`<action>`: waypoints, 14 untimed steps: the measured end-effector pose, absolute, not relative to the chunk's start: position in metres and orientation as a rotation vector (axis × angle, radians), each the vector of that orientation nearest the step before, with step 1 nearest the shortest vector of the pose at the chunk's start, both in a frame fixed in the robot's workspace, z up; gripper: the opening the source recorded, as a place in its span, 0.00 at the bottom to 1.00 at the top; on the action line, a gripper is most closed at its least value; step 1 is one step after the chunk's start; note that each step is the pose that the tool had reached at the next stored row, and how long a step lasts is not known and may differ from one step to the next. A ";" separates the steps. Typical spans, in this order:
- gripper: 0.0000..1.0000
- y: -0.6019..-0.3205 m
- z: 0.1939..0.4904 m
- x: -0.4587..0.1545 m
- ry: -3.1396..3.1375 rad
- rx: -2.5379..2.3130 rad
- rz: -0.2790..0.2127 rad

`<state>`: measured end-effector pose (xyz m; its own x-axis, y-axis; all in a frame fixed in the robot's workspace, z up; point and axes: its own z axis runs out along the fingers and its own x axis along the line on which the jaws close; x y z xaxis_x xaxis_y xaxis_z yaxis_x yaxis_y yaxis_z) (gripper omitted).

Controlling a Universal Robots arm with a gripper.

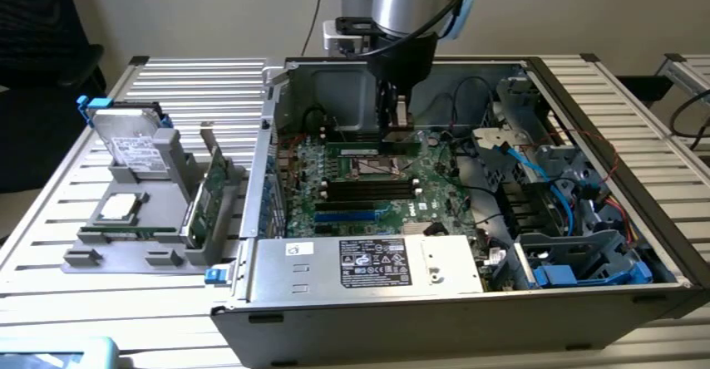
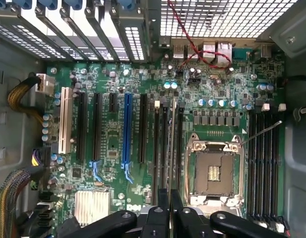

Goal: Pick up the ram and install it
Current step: 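Insert the ram into the slot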

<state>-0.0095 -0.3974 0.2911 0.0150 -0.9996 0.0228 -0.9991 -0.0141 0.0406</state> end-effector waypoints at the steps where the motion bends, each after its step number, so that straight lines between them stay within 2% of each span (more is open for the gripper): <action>1: 0.13 -0.397 0.289 -0.009 -2.173 2.206 -0.019; 14: 0.13 -0.397 0.277 -0.009 -2.171 2.204 -0.014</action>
